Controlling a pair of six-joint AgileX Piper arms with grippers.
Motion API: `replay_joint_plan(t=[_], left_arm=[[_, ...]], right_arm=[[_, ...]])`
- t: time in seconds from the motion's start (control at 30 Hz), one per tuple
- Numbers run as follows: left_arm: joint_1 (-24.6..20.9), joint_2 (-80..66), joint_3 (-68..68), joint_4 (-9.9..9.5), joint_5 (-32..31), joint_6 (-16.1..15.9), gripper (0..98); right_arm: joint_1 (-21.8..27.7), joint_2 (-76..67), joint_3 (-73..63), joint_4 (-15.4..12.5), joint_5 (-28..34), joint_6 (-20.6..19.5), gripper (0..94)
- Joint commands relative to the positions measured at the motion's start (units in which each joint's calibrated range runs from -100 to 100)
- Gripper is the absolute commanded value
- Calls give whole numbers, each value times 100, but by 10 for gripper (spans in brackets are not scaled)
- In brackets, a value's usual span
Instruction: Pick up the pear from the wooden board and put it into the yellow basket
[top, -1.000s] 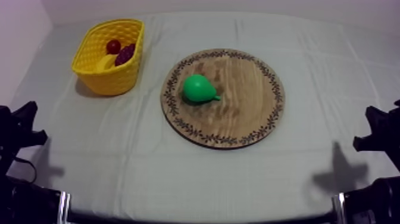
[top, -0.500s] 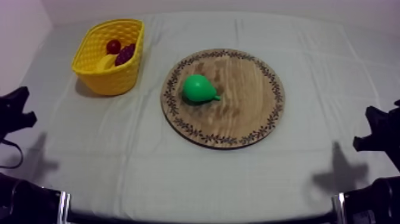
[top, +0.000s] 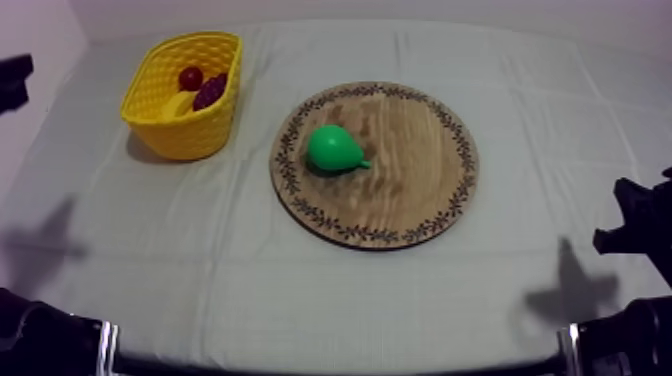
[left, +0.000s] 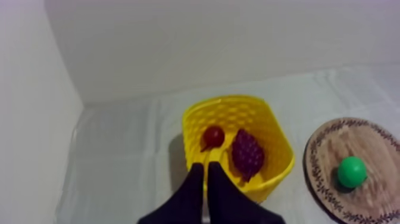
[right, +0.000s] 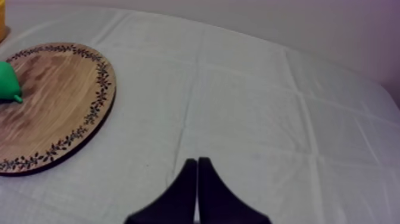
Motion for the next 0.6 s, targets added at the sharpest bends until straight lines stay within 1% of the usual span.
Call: replay_joint_plan(t=[0.0, 0.3, 0.57], left_arm=[[77, 631, -845, 9, 40, -14, 1], [504, 2155, -2371, -7, 224, -45, 1], [882, 3224, -3397, 17, 406, -163, 0]], right_arm=[[2, -5, 5, 2, 1, 2, 3], [2, -5, 5, 2, 1, 2, 3], [2, -5, 5, 2, 1, 2, 3]])
